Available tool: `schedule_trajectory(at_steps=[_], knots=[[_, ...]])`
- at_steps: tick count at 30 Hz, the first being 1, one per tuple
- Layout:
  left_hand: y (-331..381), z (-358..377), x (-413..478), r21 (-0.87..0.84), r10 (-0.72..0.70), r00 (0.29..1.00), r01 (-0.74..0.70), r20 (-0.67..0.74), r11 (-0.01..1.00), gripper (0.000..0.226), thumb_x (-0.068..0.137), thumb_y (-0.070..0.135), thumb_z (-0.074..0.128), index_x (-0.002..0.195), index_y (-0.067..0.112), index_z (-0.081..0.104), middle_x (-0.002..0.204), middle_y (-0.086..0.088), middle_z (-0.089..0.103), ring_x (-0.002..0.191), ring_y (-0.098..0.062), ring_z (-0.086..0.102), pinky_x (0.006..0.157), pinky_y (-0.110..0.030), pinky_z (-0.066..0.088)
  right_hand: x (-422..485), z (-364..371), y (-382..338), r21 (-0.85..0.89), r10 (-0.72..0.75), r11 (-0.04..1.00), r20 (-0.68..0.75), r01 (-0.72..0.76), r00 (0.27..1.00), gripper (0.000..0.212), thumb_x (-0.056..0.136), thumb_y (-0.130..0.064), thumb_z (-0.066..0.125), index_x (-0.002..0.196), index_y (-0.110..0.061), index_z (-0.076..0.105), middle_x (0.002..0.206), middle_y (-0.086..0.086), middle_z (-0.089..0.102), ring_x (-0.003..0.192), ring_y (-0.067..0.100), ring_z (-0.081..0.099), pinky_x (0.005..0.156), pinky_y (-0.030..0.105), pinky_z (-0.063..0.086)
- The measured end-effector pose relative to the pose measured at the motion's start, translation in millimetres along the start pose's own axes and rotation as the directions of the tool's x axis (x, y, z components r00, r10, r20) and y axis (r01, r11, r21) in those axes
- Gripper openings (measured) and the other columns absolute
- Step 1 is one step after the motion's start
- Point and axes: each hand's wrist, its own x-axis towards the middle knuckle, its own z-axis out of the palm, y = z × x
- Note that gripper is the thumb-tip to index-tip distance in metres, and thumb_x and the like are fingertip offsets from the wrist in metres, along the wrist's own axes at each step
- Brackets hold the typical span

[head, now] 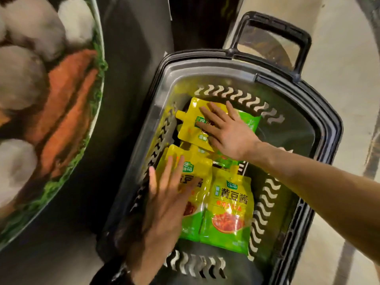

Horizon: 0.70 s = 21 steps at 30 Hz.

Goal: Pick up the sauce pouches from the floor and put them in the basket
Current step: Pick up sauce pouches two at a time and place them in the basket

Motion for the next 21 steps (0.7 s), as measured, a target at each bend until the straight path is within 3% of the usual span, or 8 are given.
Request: schedule_trajectory(at_steps=[2, 4, 5, 8, 17, 19, 21], knots=[[14, 12, 8, 0.055, 0.078, 0.995, -0.081, 0.056, 0.995, 0.089, 0.07, 0.006, 0.078, 0.146, 0.032, 0.04, 0.164, -0.014, 0.022, 0.152, -0.038, 0.01, 0.117, -0.064, 0.011, -5, 10, 7, -0.001, 0.008, 1.0, 0.015, -0.008, 1.0, 0.055, 0.1, -0.044, 0.028, 0.153, -0.03, 0.034, 0.166, 0.005, 0.011, 0.153, 0.029, 0.005, 0.12, 0.062, 0.003], [16, 21, 11, 0.104, 0.078, 0.991, -0.089, 0.108, 0.991, 0.059, 0.099, 0.039, 0.051, 0.154, 0.03, 0.031, 0.165, -0.014, 0.014, 0.153, -0.04, 0.005, 0.117, -0.063, 0.014, -6, 16, 12, 0.003, 0.012, 1.0, 0.003, -0.012, 1.0, 0.056, 0.101, -0.045, 0.025, 0.154, -0.031, 0.029, 0.167, 0.002, 0.007, 0.154, 0.027, 0.002, 0.12, 0.061, 0.003], [12, 23, 9, 0.135, 0.074, 0.989, -0.091, 0.128, 0.987, 0.056, 0.104, 0.046, 0.035, 0.157, 0.031, 0.024, 0.167, -0.014, 0.008, 0.153, -0.039, 0.001, 0.118, -0.063, 0.014, -6, 18, 14, 0.001, 0.008, 1.0, -0.005, -0.008, 1.0, 0.056, 0.101, -0.045, 0.024, 0.155, -0.032, 0.027, 0.167, 0.002, 0.006, 0.154, 0.027, 0.002, 0.12, 0.061, 0.002], [2, 30, -6, 0.168, 0.063, 0.989, -0.085, 0.132, 0.982, 0.06, 0.104, 0.052, 0.02, 0.159, 0.032, 0.012, 0.167, -0.013, 0.0, 0.153, -0.038, 0.0, 0.119, -0.065, 0.015, -5, 23, 19, -0.01, 0.003, 1.0, -0.024, -0.003, 1.0, 0.056, 0.102, -0.045, 0.023, 0.156, -0.032, 0.023, 0.167, 0.003, 0.005, 0.154, 0.027, 0.001, 0.121, 0.06, 0.002], [-15, 45, -36, 0.111, 0.067, 0.991, -0.079, 0.114, 0.991, 0.06, 0.102, 0.051, 0.03, 0.158, 0.034, 0.019, 0.167, -0.009, 0.01, 0.154, -0.035, 0.008, 0.118, -0.065, 0.012, -13, 28, 19, 0.024, 0.038, 0.999, -0.042, -0.037, 0.998, 0.057, 0.099, -0.043, 0.027, 0.155, -0.031, 0.028, 0.167, 0.006, 0.008, 0.153, 0.03, 0.005, 0.12, 0.061, 0.004], [-13, 43, -34, 0.097, 0.061, 0.992, -0.072, 0.11, 0.993, 0.06, 0.101, 0.051, 0.033, 0.158, 0.035, 0.021, 0.168, -0.007, 0.01, 0.154, -0.033, 0.007, 0.118, -0.065, 0.012, -12, 19, 12, 0.094, 0.101, 0.991, -0.067, -0.094, 0.993, 0.061, 0.095, -0.047, 0.03, 0.153, -0.031, 0.031, 0.167, 0.006, 0.005, 0.153, 0.03, 0.003, 0.119, 0.063, 0.005], [-14, 40, -32, 0.093, 0.064, 0.992, -0.075, 0.109, 0.993, 0.06, 0.101, 0.051, 0.034, 0.157, 0.036, 0.02, 0.168, -0.007, 0.01, 0.154, -0.033, 0.008, 0.118, -0.065, 0.012, -13, 16, 4, 0.215, 0.268, 0.947, -0.109, -0.24, 0.957, 0.065, 0.092, -0.055, 0.036, 0.153, -0.032, 0.031, 0.167, 0.006, 0.001, 0.153, 0.029, 0.002, 0.119, 0.063, 0.01]])
